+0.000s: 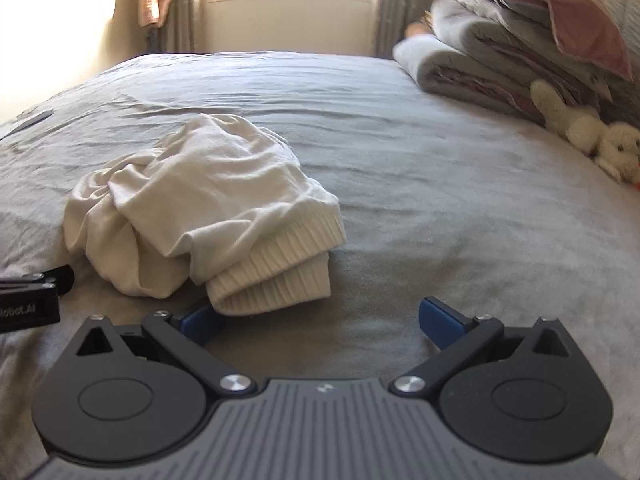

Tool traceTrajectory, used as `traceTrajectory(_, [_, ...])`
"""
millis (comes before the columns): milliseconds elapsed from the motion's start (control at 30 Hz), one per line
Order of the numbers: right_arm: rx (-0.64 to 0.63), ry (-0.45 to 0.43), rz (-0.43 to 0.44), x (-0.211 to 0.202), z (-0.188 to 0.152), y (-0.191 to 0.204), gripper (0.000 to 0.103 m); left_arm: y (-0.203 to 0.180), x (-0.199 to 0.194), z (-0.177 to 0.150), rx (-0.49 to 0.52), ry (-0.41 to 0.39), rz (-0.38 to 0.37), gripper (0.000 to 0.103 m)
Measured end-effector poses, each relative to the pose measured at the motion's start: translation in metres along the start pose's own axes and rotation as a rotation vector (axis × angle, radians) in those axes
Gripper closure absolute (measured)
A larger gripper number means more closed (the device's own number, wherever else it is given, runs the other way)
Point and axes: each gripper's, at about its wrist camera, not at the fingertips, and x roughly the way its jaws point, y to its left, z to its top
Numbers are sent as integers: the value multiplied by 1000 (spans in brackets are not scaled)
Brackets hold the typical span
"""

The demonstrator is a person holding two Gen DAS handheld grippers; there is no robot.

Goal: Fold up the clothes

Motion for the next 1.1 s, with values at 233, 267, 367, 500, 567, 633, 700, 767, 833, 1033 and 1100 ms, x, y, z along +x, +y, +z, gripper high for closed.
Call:
traceTrajectory(233, [-33,1,-40,17,14,1,0,-6,-9,6,46,29,-15,0])
traceTrajectory(267, [-37,2,-45,20,16,1,0,-7,-11,7,52,33,-17,0])
traceTrajectory(367, [-67,-31,-62,5,11,11,0,-10,-15,10,72,45,-23,1])
traceTrajectory(500, [-85,-50,-29,-2,12,11,2,-11,-28,19,110,2,-16,1])
traceTrajectory(567, [-91,-55,-6,-3,14,9,12,-10,-33,25,116,-20,-9,1])
traceTrajectory(633, [-97,-60,17,-4,16,6,32,-7,-36,30,128,-29,-16,1])
traceTrajectory(700, [-103,-65,40,-4,19,4,51,-8,-39,33,147,-43,-15,1])
traceTrajectory(767, [-108,-70,64,-5,21,2,66,-8,-43,34,178,-61,-20,1])
traceTrajectory(833, [-86,-107,108,-15,30,-6,91,-8,-47,37,201,-66,-43,1])
traceTrajectory(1033, [-9,-238,274,-58,63,-28,91,-20,-60,36,262,-121,-151,1])
traceTrajectory(1100, [-2,-240,336,-68,68,-29,91,-31,-68,34,309,-165,-183,1])
